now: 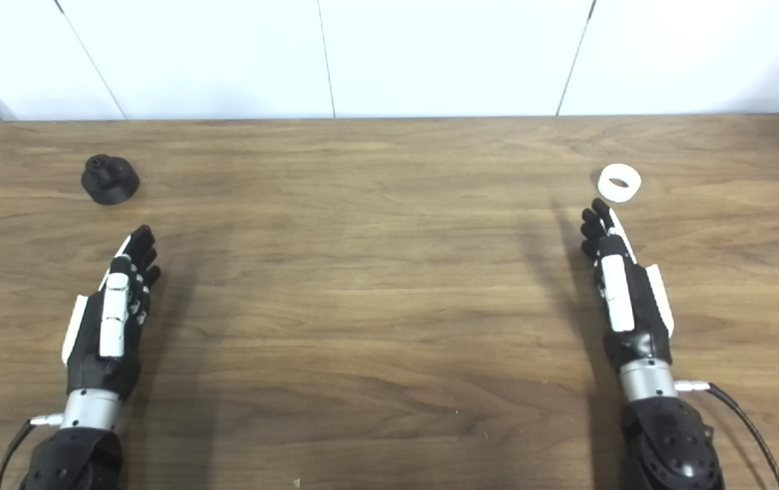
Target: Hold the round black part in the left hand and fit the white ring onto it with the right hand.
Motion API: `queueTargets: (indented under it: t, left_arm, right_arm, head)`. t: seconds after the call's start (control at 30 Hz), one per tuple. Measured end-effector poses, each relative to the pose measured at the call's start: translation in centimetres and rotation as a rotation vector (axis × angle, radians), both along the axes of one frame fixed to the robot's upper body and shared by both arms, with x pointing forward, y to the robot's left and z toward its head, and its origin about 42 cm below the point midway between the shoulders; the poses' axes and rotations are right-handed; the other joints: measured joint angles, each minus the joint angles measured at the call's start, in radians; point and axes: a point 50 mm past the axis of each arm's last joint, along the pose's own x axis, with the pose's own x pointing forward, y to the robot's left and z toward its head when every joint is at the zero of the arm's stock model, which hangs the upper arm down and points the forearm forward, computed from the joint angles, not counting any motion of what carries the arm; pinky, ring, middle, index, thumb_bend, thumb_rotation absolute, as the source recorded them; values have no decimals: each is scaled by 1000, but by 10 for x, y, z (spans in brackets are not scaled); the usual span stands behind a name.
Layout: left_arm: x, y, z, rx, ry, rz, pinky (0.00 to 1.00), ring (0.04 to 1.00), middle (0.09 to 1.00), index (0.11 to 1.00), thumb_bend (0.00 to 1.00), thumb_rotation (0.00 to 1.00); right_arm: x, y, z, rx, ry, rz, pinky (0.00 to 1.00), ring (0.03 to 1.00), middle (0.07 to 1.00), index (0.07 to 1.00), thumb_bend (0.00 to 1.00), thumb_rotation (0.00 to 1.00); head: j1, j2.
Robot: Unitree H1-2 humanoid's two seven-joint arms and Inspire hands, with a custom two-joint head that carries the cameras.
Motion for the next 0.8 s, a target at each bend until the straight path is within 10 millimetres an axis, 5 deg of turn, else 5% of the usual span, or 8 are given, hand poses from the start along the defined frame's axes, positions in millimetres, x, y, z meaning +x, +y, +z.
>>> queueTargets:
  t: [0.07,0.5,0.8]
  left_arm:
    - [0,-1,0,13,0,-1,1000,985,974,953,393,939]
    - [1,-10,-9,58,-19,2,1000,993,982,960,438,936]
    - [3,-13,-15,76,-33,-11,1000,1000,994,972,466,944]
  right_arm:
    - [0,0,0,1,-5,-1,940,933,933,948,469,1000]
    - [9,-20,-3,-8,-28,17,943,924,930,954,510,1000]
    - [13,-24,-5,4,-29,17,977,931,938,970,488,1000]
  head:
    - [0,0]
    - [179,-150]
    - [210,-210]
